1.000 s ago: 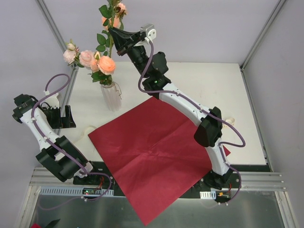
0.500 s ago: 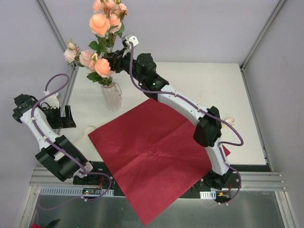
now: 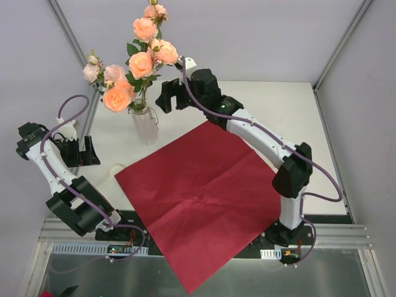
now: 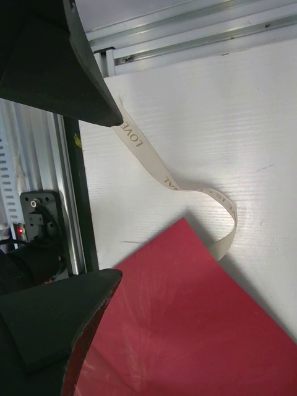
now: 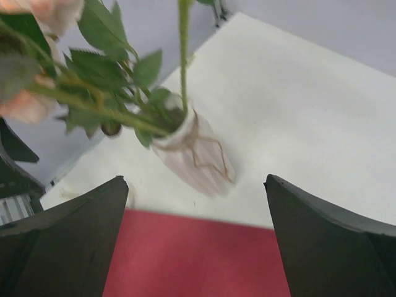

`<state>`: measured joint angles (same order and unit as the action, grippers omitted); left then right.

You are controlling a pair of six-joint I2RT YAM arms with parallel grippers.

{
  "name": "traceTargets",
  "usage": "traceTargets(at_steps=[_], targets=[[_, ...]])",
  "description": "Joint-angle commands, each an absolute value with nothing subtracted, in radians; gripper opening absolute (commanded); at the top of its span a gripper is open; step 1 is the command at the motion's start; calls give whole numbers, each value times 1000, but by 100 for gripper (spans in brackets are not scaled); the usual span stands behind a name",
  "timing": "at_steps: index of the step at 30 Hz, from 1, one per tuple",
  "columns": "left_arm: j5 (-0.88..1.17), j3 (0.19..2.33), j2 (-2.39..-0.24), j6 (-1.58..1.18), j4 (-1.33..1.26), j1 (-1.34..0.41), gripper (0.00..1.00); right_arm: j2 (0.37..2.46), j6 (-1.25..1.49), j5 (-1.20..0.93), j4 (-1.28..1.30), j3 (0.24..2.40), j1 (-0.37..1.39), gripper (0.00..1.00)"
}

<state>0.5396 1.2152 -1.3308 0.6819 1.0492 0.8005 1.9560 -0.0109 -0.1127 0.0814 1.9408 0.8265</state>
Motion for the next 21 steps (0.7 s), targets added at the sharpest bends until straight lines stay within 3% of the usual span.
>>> traceTargets(at_steps=[1, 4, 9, 14, 21], targets=[[617, 1226, -1344, 666, 1080, 813, 99, 1766, -3, -86, 299, 1829, 775, 96], [626, 1201, -1348, 654, 1057, 813, 99, 1640, -32, -49, 340, 1630, 744, 96], [632, 1169, -1364, 632, 1011, 811, 99, 1482, -54, 210, 483, 1459, 726, 96], [672, 1157, -1411, 571, 963, 810, 99, 1364, -17, 160, 495, 1283, 617, 96], [681, 1155, -1428, 548, 947, 811, 99, 1348, -14, 158, 518, 1282, 600, 96]])
